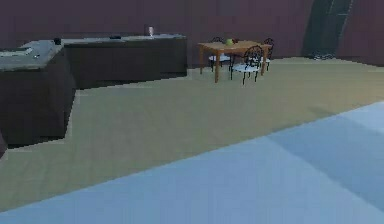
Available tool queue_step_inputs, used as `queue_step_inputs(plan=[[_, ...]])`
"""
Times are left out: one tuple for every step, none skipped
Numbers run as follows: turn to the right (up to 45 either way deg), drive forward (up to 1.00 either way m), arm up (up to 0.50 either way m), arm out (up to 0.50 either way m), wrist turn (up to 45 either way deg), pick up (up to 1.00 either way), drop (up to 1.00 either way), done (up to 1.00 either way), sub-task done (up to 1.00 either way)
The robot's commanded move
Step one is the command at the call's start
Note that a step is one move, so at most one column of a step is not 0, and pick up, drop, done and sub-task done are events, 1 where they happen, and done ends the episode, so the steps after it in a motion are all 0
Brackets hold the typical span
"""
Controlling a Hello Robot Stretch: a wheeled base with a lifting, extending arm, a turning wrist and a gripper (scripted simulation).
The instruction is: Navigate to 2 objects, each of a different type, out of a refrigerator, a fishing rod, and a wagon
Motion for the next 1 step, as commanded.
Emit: queue_step_inputs(plan=[[0.0,0.10,0.00,0.00,0.0,0.00,0.00,0.00,0.00]])
